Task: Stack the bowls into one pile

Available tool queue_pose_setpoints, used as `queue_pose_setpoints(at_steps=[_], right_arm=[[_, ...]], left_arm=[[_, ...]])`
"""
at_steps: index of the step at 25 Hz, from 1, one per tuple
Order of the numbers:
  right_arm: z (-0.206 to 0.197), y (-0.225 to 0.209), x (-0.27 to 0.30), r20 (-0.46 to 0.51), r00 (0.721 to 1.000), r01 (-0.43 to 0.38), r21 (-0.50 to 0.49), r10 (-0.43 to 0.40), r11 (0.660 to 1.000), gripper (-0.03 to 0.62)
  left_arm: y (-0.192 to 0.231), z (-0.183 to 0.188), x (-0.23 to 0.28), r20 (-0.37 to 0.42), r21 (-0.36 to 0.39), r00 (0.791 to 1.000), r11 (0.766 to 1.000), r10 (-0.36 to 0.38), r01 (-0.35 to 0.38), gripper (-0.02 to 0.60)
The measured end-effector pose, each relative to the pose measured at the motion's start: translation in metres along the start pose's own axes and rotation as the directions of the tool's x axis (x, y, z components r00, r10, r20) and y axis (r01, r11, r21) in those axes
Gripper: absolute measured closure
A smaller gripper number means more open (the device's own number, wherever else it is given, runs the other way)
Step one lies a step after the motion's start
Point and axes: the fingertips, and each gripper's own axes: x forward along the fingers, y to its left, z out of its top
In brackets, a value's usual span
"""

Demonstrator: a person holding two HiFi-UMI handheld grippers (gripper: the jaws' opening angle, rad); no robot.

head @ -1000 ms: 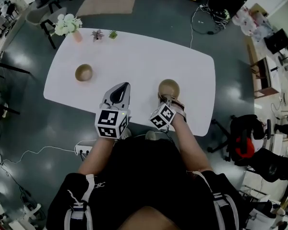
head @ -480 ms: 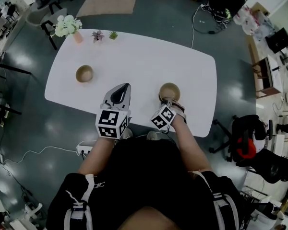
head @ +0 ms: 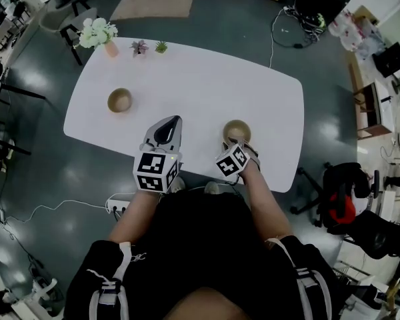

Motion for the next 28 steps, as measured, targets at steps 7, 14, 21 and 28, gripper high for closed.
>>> queue_pose_setpoints(at_steps=[7, 14, 21, 28], right_arm=[[0.029, -0.018, -0.034, 0.213, 0.977, -0.051, 0.209, 0.006, 0.976, 0.471], [0.076, -0.087, -0.130, 0.526, 0.806, 0.026, 0.429, -0.273, 0.903, 0.505], [0.067, -0.157, -0.235, 0.570, 0.543, 0.161, 0.650, -0.616, 0.743, 0.566], [0.050, -0.186, -0.301, 0.565, 0.400, 0.207, 0.711, -0.722, 0.672, 0.582]], left_arm=[[-0.006, 0.003, 0.006, 0.003, 0.009, 1.000, 1.000, -0.020, 0.020, 0.569], [-0.030, 0.015, 0.017, 0.019, 0.031, 0.997, 0.997, -0.073, 0.073, 0.568], [-0.052, 0.036, 0.024, 0.059, 0.057, 0.992, 0.992, -0.115, 0.112, 0.569], [-0.072, 0.060, 0.025, 0.106, 0.079, 0.985, 0.989, -0.134, 0.126, 0.568]])
